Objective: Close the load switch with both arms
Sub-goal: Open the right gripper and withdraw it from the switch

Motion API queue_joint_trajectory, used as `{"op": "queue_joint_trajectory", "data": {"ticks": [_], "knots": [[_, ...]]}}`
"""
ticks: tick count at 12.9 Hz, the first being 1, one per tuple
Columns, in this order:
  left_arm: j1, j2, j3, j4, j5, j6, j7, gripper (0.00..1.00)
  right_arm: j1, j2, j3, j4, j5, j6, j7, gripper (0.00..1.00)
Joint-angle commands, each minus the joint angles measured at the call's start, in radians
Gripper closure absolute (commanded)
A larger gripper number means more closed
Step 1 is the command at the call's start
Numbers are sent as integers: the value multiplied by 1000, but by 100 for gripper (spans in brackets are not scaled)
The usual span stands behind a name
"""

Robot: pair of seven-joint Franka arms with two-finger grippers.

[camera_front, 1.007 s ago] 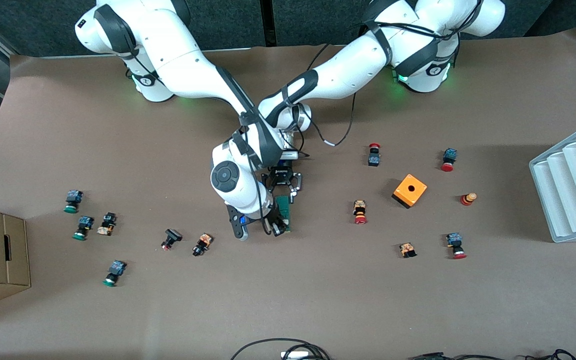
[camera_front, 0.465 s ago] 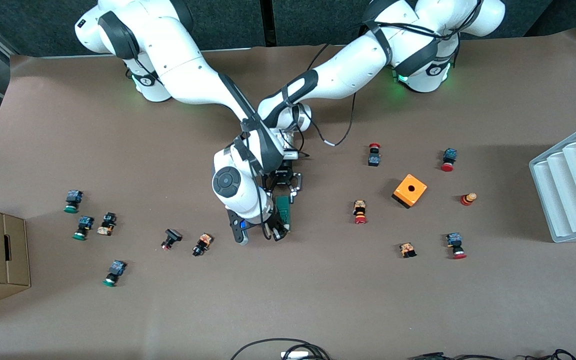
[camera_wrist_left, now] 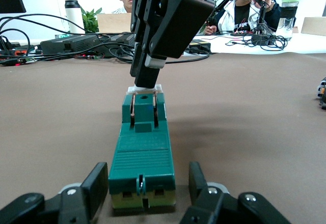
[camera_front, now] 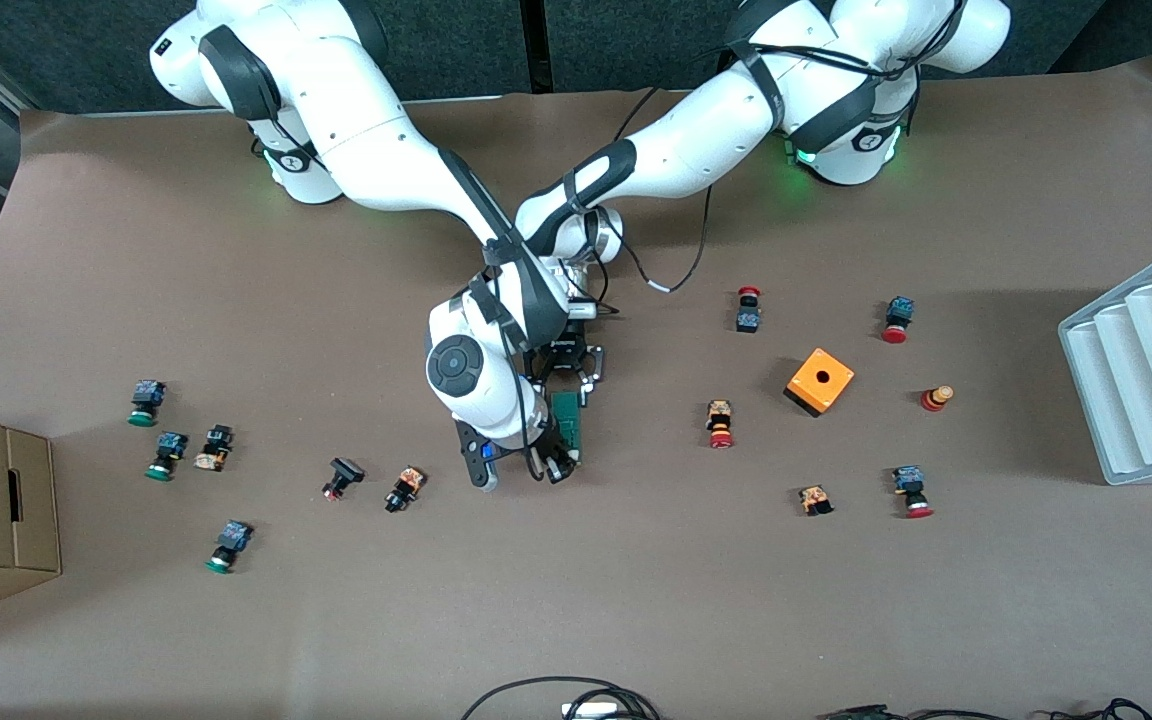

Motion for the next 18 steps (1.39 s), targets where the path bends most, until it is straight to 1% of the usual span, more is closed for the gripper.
{"op": "queue_joint_trajectory", "data": {"ticks": [1, 2, 3, 4, 5, 6, 7, 8, 10, 12, 13, 14, 15, 18], "knots": [[-16, 33, 12, 19, 7, -5, -16, 28, -3, 44, -3, 38, 35, 6, -13, 74], [-16, 33, 12, 19, 7, -5, -14, 28, -3, 38, -3, 38, 35, 1, -13, 73], [-16, 33, 12, 19, 7, -5, -16, 28, -3, 30, -5, 38, 35, -5, -13, 68], [-16, 33, 12, 19, 7, -5, -16, 28, -4, 22, -6, 38, 35, -23, -15, 48], [-16, 33, 12, 19, 7, -5, -14, 28, -13, 11, -6, 44, 35, -46, -19, 38], [-16, 33, 12, 19, 7, -5, -16, 28, -27, 5, -8, 64, 35, -89, -21, 10], [-16, 33, 12, 19, 7, -5, -14, 28, -39, -8, -20, 90, 31, -156, -27, 0], [-16, 33, 12, 19, 7, -5, -14, 28, -45, -25, -46, 116, 25, -216, -33, 0], [-16, 33, 12, 19, 7, -5, -14, 28, -79, -99, -55, 110, 21, -316, -126, 0], [-16, 31, 12, 19, 7, -5, -14, 28, -116, -185, -54, 76, -51, -391, -229, 0], [-16, 30, 12, 19, 5, -5, -13, 28, -134, -228, -52, 55, -77, -452, -298, 0], [-16, 28, 11, 20, 4, -5, -13, 20, -162, -264, -52, 44, -84, -527, -373, 0], [-16, 26, 11, 20, 4, -5, -10, 0, -211, -310, -48, 32, -94, -595, -457, 0], [-12, 5, 11, 22, -10, 3, 4, 0, -327, -488, -35, -72, -163, -709, -745, 0]]}}
